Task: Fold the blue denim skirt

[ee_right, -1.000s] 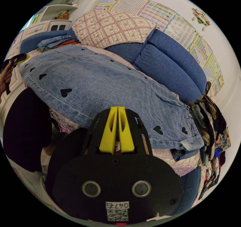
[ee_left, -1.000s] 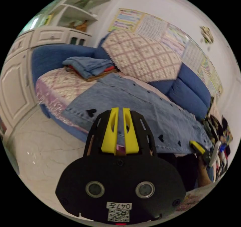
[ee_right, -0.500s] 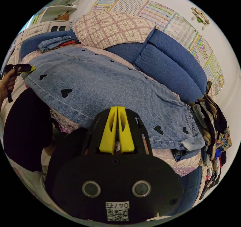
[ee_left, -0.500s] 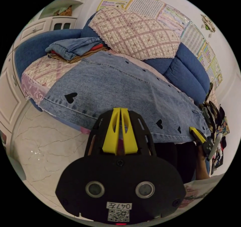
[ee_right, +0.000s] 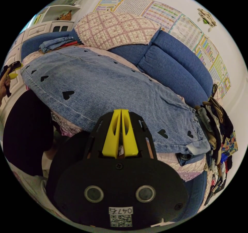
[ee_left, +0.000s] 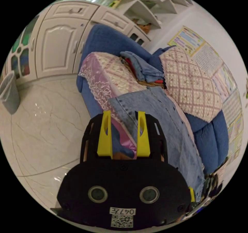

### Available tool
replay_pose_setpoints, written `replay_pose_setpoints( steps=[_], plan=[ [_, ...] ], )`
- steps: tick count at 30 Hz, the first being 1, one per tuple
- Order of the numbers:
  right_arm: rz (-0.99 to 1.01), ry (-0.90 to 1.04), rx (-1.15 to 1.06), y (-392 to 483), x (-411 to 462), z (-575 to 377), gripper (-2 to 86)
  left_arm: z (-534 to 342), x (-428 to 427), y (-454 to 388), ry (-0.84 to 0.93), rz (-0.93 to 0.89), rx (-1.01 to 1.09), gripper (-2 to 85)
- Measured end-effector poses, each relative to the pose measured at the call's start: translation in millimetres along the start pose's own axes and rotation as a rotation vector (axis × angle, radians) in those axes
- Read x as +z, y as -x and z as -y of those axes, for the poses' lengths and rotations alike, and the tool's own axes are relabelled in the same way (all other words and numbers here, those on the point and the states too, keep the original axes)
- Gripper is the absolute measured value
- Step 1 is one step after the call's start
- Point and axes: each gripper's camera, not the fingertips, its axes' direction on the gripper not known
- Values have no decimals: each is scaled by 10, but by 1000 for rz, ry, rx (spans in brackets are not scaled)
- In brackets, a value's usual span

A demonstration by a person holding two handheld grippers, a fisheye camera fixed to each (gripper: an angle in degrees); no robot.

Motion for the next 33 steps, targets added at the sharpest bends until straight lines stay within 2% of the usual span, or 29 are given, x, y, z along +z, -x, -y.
replay_pose_setpoints(
  steps=[5,8,11,16,21,27,33],
  plan=[
    [-4,0,-3,51,24,49,-6,319,-82,785,73,-151,-92,135],
    [-5,0,-3,88,40,74,-6,450,-184,920,86,-194,-51,125],
    [-7,0,-4,132,58,95,-6,551,-369,958,87,-235,-2,79],
    [-12,-1,-6,218,86,116,-5,669,-956,956,3,-224,67,14],
    [-7,-4,-3,313,125,112,-5,668,-1576,720,-87,-144,268,-5],
    [0,-13,-1,435,169,62,-6,546,-1549,1315,-49,-101,119,-9],
    [4,-15,4,572,224,-27,-6,219,-1509,1506,-12,-96,123,-9]
  ],
)
